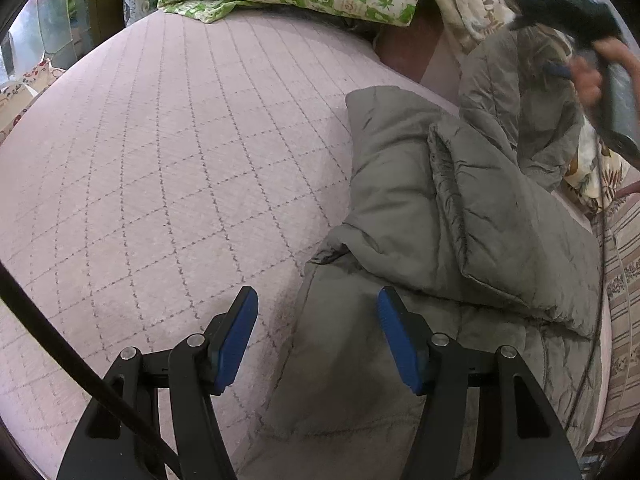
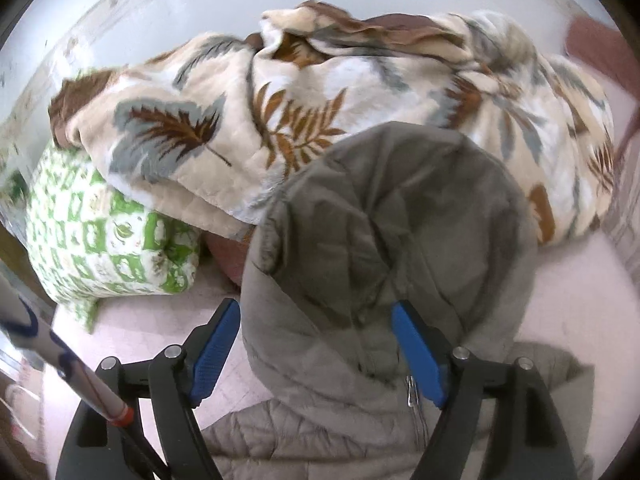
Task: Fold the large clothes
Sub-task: 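Lift the hood with the right tool and fold it toward the hem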
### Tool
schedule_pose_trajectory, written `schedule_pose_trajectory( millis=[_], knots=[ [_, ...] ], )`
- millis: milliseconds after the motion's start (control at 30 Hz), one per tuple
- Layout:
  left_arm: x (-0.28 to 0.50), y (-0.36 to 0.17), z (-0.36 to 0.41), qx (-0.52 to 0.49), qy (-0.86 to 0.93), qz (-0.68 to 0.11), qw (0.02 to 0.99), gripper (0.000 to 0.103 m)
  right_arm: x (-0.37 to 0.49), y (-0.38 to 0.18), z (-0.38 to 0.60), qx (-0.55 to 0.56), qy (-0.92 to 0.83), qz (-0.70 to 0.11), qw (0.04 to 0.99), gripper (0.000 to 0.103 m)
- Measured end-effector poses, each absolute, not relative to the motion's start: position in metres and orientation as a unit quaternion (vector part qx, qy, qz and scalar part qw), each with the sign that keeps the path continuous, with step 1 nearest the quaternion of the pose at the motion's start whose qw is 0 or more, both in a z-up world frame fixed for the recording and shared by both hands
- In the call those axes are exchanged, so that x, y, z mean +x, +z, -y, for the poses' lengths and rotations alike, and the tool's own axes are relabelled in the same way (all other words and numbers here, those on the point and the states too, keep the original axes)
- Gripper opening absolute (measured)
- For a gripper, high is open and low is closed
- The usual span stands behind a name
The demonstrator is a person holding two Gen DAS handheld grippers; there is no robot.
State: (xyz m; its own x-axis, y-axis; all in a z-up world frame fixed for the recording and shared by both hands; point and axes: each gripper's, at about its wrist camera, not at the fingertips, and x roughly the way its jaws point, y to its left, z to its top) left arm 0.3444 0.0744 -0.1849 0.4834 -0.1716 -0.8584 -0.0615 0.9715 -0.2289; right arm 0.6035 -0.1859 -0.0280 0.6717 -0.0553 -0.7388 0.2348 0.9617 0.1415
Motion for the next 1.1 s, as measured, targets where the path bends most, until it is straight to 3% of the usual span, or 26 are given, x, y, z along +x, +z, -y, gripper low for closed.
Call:
schedule_pose_trajectory(
  millis=[333, 367, 467, 600, 1100],
  knots=[
    [0.345, -0.189, -0.07, -0.106, -0.038, -0.509, 0.853, 0.062, 0.639, -0.057, 0.167, 0.078, -0.107, -0.406, 0.904, 0.083],
    [0.345, -0.189, -0.069, -0.104, -0.039, -0.509, 0.853, 0.062, 0.642, -0.058, 0.167, 0.079, -0.109, -0.407, 0.903, 0.077],
    [0.346, -0.19, -0.068, -0.103, -0.038, -0.51, 0.853, 0.062, 0.646, -0.06, 0.17, 0.111, -0.088, -0.421, 0.896, 0.016],
    [0.347, -0.189, -0.068, -0.104, -0.038, -0.511, 0.853, 0.062, 0.632, -0.05, 0.165, 0.087, -0.085, -0.421, 0.899, 0.011],
    [0.337, -0.176, -0.082, -0.114, -0.027, -0.494, 0.862, 0.062, 0.484, 0.0, 0.146, 0.041, -0.04, -0.402, 0.914, 0.008]
  ],
)
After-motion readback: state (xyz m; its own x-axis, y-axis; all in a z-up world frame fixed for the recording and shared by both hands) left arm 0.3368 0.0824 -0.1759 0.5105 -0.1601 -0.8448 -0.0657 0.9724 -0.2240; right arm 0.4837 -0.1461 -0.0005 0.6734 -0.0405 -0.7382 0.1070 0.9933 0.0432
